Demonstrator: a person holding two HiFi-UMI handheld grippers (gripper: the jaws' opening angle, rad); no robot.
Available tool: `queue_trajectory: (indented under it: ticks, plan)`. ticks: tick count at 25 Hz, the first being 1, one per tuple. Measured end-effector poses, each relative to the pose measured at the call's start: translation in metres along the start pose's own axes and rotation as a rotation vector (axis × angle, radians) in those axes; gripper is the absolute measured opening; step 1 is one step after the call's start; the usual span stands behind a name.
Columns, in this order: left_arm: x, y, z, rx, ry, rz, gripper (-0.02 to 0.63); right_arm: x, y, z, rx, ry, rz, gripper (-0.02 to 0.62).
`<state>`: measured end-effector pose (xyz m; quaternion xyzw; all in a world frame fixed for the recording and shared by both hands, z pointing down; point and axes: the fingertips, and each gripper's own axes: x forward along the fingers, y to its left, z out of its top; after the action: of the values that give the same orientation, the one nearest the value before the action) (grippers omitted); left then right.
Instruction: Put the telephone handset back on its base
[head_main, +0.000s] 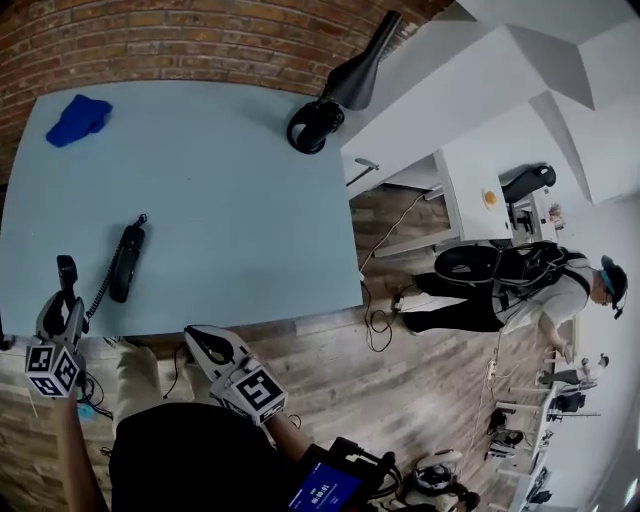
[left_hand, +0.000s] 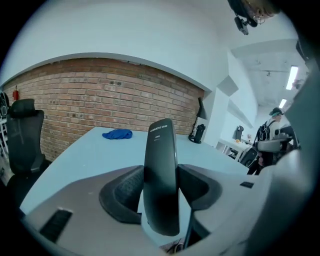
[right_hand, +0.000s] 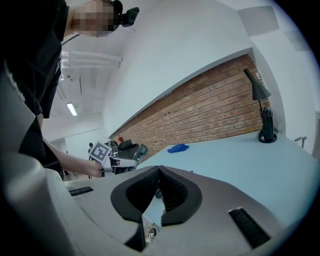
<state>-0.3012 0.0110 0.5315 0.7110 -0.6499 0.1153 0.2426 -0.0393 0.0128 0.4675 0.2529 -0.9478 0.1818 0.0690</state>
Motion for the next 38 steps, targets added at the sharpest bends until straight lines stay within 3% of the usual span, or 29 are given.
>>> queue_trajectory:
  ticks: [8, 17, 31, 38]
  plan:
    - [0.003, -0.037, -0.024, -0.013, 0.008, -0.007, 0.242, -0.026, -0.028, -0.014, 0.029, -0.007, -0.049, 0.017]
    - [0.023, -0.067, -0.042, 0.018, 0.072, -0.07, 0.241, -0.03, -0.038, -0.024, 0.061, -0.021, -0.095, 0.017]
    - [0.037, -0.071, -0.049, 0.005, 0.137, -0.108, 0.241, -0.026, -0.049, -0.028, 0.112, -0.018, -0.141, 0.017]
    - [0.052, -0.055, -0.029, 0.015, 0.139, -0.094, 0.241, -0.019, -0.042, -0.028, 0.124, -0.011, -0.141, 0.017]
